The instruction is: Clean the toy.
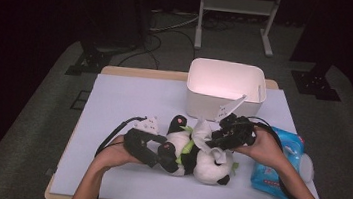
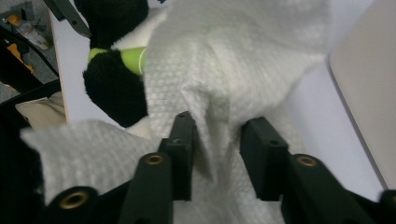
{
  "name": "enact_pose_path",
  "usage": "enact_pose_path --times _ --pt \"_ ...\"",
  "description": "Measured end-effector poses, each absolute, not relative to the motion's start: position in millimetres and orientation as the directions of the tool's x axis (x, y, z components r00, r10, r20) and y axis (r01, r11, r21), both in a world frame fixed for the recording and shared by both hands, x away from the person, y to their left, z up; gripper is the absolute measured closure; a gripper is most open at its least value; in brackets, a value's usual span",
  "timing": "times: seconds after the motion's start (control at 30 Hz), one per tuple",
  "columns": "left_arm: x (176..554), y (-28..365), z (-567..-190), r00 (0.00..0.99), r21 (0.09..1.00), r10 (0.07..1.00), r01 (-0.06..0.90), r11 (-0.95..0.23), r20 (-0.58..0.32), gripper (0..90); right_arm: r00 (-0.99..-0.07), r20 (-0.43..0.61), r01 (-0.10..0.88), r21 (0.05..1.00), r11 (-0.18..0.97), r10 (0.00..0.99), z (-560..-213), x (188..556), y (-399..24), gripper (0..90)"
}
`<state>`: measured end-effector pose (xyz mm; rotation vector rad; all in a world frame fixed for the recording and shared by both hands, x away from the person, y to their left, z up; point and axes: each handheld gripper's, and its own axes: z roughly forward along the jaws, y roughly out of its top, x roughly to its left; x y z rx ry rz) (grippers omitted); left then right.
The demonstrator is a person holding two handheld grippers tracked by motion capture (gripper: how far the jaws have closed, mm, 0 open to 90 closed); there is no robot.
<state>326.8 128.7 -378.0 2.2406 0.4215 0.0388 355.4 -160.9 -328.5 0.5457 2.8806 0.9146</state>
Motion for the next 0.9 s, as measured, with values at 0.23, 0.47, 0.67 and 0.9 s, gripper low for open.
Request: enact_pose_path --times 0.23,0.47,0.67,0.9 --pt "325 125 -371 0.950 0.761 0.292 0.269 -0.590 -0.110 22.2 -0.936 0.070 0.320 0.580 0.749 0.346 -327 351 -168 82.1" --pt "327 127 -365 0.946 0.752 0.306 0.277 -0.598 -0.105 22.4 -0.934 0.075 0.327 0.571 0.753 0.349 -328 342 -183 84.2" --pt "330 126 -357 0.947 0.747 0.308 0.267 -0.609 -0.087 22.6 -0.927 0.091 0.350 0.557 0.753 0.364 -334 335 -201 84.2" --pt "335 125 -347 0.946 0.739 0.317 0.263 -0.620 -0.070 22.9 -0.918 0.119 0.376 0.562 0.737 0.377 -346 330 -218 84.2"
